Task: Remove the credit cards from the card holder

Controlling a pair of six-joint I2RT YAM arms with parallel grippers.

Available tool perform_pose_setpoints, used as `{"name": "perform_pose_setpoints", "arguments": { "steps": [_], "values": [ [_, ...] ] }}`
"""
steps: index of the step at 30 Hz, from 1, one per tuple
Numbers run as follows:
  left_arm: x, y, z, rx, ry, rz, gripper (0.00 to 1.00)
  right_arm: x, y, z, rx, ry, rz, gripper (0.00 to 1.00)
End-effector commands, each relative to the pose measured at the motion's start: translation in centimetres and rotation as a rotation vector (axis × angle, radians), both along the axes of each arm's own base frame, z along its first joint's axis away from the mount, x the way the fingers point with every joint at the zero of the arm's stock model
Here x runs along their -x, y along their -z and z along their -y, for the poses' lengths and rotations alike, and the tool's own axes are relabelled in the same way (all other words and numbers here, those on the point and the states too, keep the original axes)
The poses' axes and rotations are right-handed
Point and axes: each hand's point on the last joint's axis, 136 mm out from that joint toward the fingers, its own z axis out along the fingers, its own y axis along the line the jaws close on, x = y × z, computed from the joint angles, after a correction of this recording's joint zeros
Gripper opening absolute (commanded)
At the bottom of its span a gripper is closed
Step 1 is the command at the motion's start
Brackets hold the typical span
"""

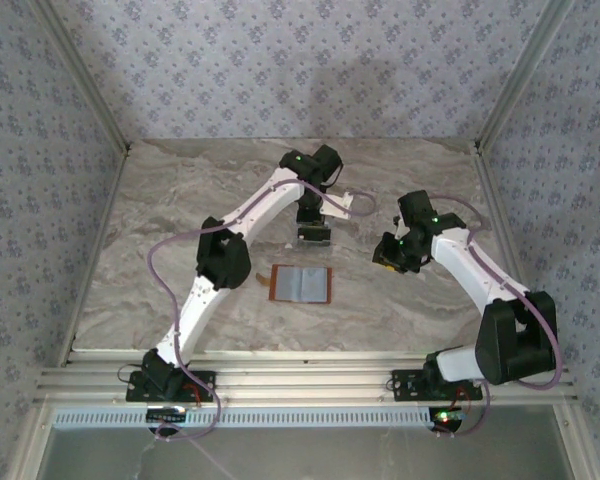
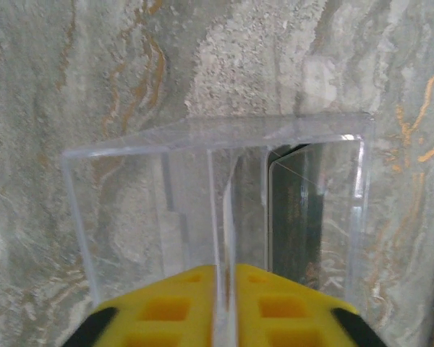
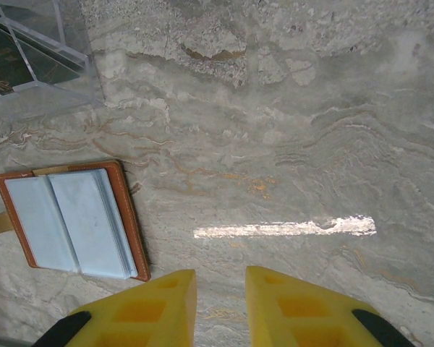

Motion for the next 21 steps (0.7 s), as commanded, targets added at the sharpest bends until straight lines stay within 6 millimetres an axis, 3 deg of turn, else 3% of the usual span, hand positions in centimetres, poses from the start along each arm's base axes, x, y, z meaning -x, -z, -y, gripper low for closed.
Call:
{"name": "perform_pose_setpoints", "arguments": {
  "steps": [1,12,21],
  "values": [
    [-1.4,-1.2,1.2,0.044,-0.008,0.073,0.26,0.1,0.1,-0.1,-0.01,-0.016,-0.009,0.27],
    [-3.2,-2.6,1.6,0.073,-0.042,0.152,0.34,-0.6,-0.5,-0.4,-0.012,-0.014,0.021,0.27],
    [-2.1,-9.2,2.4,0.299,-0.257,0.133,0.3,-1.4,-0.1,-3.2,-0.029,-0.085,0.019,0.27]
  ]
}}
